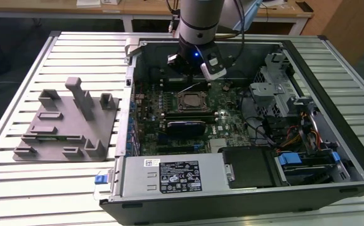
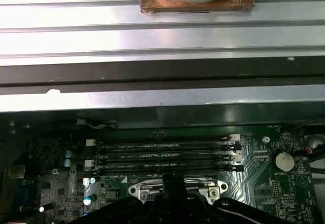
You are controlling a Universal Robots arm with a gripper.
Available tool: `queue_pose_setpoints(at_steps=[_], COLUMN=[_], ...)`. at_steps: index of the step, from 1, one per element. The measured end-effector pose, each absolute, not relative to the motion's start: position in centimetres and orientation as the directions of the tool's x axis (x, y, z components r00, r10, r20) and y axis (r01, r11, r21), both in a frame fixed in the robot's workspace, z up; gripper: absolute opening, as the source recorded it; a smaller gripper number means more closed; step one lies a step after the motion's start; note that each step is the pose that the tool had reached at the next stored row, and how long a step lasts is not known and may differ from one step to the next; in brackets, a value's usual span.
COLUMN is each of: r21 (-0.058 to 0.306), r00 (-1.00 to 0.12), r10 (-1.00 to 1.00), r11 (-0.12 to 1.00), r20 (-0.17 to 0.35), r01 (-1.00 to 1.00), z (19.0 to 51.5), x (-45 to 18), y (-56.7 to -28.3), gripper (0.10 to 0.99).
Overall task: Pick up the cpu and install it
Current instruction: 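Install the first cpu locking lever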
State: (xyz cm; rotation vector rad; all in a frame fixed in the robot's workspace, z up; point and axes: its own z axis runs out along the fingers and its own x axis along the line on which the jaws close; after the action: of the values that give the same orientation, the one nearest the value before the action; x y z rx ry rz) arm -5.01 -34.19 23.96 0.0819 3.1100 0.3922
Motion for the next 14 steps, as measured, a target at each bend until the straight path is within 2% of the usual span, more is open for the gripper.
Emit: queue_pose_setpoints(at_steps=[14], r21=[0.249], r00=[-0.999], r10=[0.053], r11=[0.967], r20=[-0.003], r01=[0.05], z=[23.53], x=[-5.01], y=[-34.18], gripper=[0.106])
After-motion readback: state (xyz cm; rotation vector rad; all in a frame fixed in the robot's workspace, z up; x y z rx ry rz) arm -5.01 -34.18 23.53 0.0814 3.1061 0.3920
